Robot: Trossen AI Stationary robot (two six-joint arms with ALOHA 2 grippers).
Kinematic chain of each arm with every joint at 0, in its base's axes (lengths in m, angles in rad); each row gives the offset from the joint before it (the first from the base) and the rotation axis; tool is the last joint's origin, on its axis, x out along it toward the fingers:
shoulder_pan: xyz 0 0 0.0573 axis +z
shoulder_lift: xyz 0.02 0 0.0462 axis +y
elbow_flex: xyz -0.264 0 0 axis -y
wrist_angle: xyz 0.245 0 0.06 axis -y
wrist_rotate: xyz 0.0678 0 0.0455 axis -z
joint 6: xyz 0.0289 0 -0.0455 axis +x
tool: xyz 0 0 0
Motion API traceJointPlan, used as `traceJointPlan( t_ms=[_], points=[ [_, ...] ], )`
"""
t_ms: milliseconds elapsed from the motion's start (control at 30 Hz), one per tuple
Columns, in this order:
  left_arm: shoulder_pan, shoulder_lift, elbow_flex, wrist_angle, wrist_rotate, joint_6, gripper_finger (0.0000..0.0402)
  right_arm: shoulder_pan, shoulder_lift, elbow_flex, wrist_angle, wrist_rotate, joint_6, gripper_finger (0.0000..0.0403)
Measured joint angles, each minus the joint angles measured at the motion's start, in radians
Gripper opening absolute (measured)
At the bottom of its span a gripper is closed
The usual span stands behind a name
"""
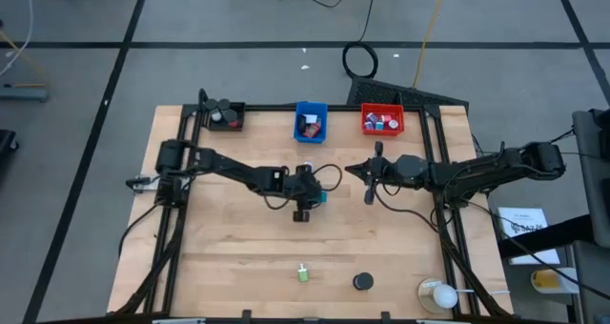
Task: Pick & Place Office items
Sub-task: Put the blue digital clock into the blue basket
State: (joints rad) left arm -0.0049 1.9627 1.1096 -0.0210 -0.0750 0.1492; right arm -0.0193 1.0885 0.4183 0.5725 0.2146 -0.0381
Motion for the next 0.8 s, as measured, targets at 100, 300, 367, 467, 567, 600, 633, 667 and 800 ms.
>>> traceJointPlan(
  t_ms=[100,300,367,467,567,600,633,667,800],
  points=[
    [0.006,0.04,0.032,0.0,-0.007,-0.001,0.0167,0.0,0.0,0.0,-0.008,0.0,0.007,0.0],
    [0.004,0.009,0.042,-0.075,-0.032,0.015,0.0239,0.0,0.0,0.0,-0.032,0.002,0.029,0.0],
    [0.003,-0.034,0.04,-0.118,-0.046,0.023,0.0257,0.0,0.0,0.0,-0.044,0.014,0.066,0.0],
    [0.002,-0.116,-0.011,-0.155,-0.064,0.022,0.0258,0.001,0.0,0.001,-0.088,0.06,0.103,0.0008],
    [0.003,-0.216,-0.13,-0.075,-0.055,0.008,0.0226,0.001,0.0,0.0,-0.139,0.101,0.138,0.0026],
    [0.003,-0.254,-0.18,-0.029,-0.045,-0.002,0.021,0.001,0.002,0.0,-0.148,0.104,0.154,0.0033],
    [0.007,-0.294,-0.234,0.029,-0.03,-0.01,0.0193,-0.001,0.007,0.001,-0.148,0.104,0.164,0.0039],
    [0.011,-0.33,-0.291,0.083,-0.019,-0.02,0.0177,-0.003,0.013,0.001,-0.149,0.103,0.172,0.0045],
    [0.029,-0.451,-0.52,0.377,-0.002,-0.075,0.0114,-0.003,0.057,0.06,-0.192,0.103,0.189,0.0067]
  ],
)
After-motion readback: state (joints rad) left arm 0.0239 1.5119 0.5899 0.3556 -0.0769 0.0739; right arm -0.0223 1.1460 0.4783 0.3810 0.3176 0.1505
